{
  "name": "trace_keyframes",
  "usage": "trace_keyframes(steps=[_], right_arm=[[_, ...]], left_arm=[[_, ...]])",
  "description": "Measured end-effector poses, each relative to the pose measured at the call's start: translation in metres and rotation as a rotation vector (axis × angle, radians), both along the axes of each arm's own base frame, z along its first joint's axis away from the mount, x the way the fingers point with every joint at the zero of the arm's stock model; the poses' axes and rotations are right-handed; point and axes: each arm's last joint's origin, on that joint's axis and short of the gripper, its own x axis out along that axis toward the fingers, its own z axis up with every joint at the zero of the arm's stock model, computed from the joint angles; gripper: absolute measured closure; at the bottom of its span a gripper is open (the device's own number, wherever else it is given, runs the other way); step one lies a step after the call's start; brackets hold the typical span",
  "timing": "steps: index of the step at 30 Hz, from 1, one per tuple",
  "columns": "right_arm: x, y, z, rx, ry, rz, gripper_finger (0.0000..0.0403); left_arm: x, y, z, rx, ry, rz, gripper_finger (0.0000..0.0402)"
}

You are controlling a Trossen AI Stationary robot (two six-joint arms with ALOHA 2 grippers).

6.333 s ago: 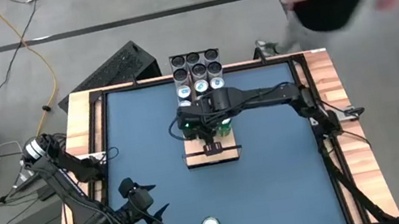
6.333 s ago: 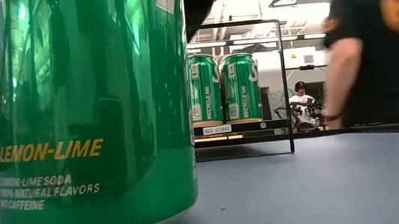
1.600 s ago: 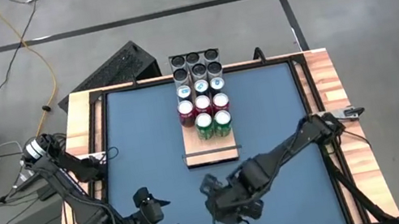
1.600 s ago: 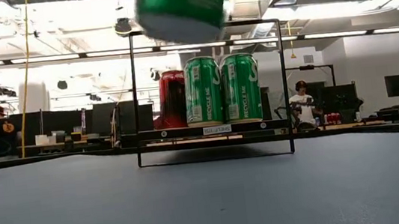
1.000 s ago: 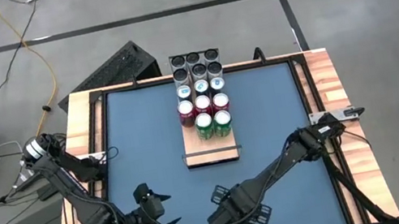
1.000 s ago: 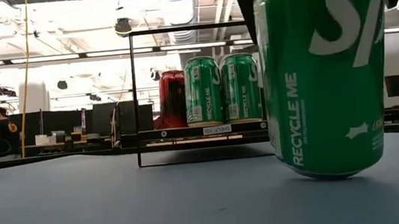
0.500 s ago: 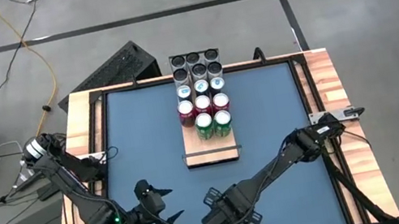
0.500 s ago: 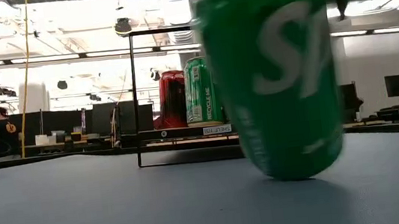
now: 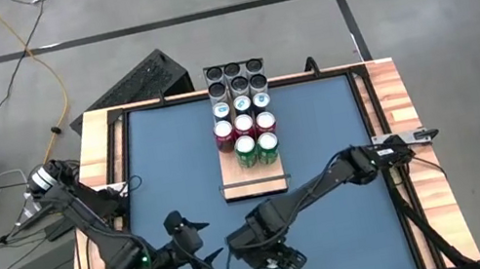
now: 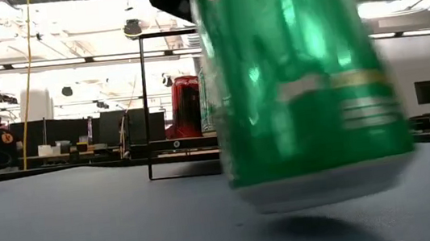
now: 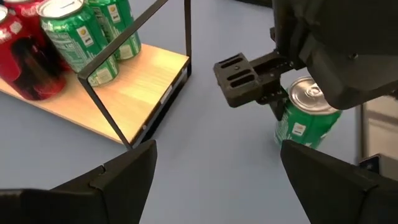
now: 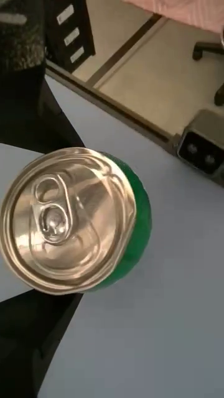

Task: Place canned beverage on shelf
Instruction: Put the green soda can on the shelf aligned with the other green soda cans

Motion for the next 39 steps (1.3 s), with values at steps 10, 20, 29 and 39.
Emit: trace_keyframes(steps=[10, 20, 29, 39], right_arm=[[0.011, -0.004, 0.002, -0.075, -0.121, -0.056, 0.0092], [0.023, -0.018, 0.004, -0.053, -0.164, -0.147, 0.0092], [0.043, -0.035, 0.01, 0.007, -0.301, -0.233, 0.0092], [0.053, -0.042, 0.014, 0.028, -0.381, -0.284, 0.0092]], left_arm=[[0.006, 0.005, -0.003, 0.072, 0.035, -0.042, 0.0072], [-0.002, -0.014, -0.048, -0.002, -0.202, -0.13, 0.0072], [-0.002, -0.017, -0.052, 0.028, -0.304, -0.245, 0.0072], [0.008, -0.005, -0.058, 0.076, -0.236, -0.265, 0.0074]])
